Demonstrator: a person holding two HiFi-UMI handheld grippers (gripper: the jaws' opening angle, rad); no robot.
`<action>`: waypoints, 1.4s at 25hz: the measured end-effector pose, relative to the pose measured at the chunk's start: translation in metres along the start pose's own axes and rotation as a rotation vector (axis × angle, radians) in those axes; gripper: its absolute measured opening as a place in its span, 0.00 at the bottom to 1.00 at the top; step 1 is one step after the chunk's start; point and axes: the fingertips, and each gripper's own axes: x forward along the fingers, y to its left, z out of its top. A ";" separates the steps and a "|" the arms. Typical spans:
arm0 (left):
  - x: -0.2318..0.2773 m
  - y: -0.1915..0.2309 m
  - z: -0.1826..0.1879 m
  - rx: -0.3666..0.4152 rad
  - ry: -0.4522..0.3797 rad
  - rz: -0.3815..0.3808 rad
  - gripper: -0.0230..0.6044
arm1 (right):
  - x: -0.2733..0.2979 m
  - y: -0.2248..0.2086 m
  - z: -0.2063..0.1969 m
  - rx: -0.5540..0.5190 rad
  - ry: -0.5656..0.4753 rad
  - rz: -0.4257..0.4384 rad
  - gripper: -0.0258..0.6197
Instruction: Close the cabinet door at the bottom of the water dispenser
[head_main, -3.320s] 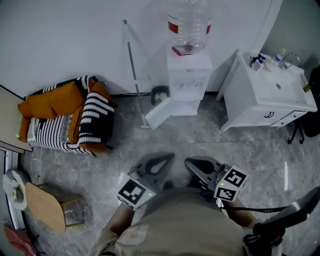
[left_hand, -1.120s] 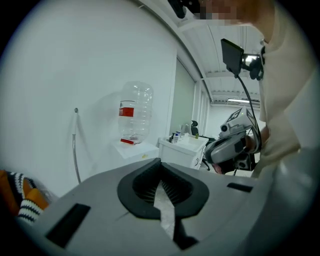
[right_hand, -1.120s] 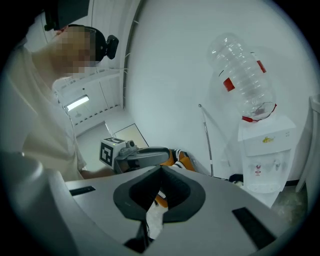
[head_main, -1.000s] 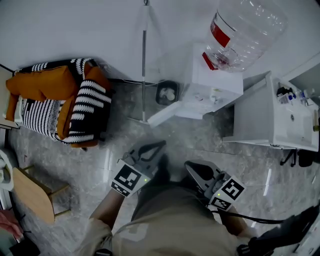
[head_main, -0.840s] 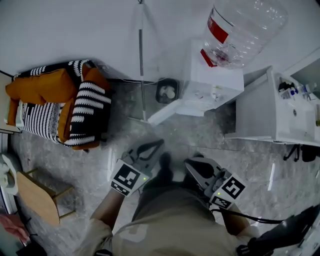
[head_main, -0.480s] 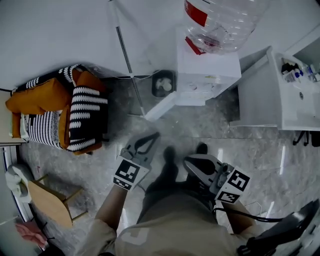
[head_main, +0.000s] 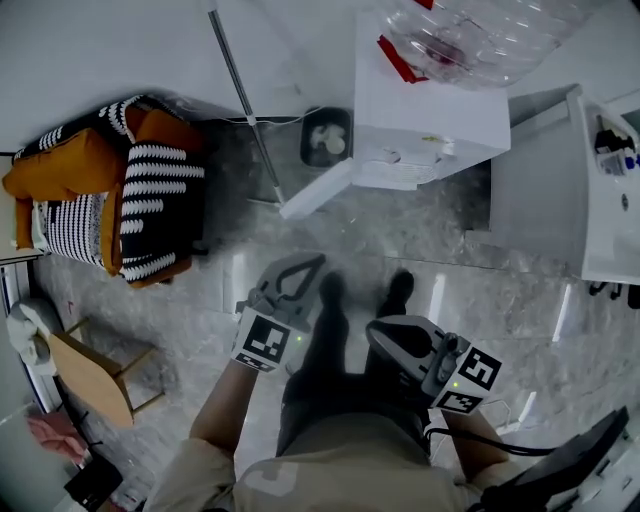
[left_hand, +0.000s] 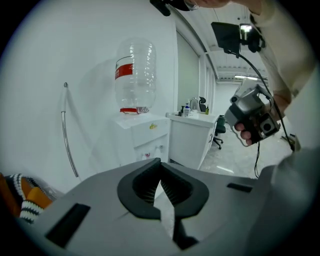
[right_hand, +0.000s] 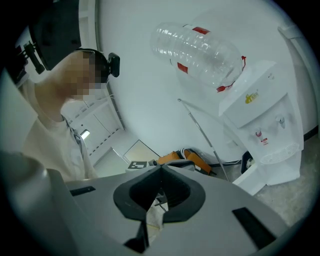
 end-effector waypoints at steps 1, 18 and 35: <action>0.004 0.003 -0.010 -0.008 0.011 0.003 0.02 | 0.001 -0.007 -0.003 0.007 0.007 -0.003 0.06; 0.086 0.069 -0.179 0.031 0.227 0.100 0.02 | 0.020 -0.091 -0.065 0.097 0.109 -0.057 0.06; 0.147 0.122 -0.303 -0.070 0.389 0.101 0.12 | 0.028 -0.153 -0.104 0.098 0.221 -0.095 0.06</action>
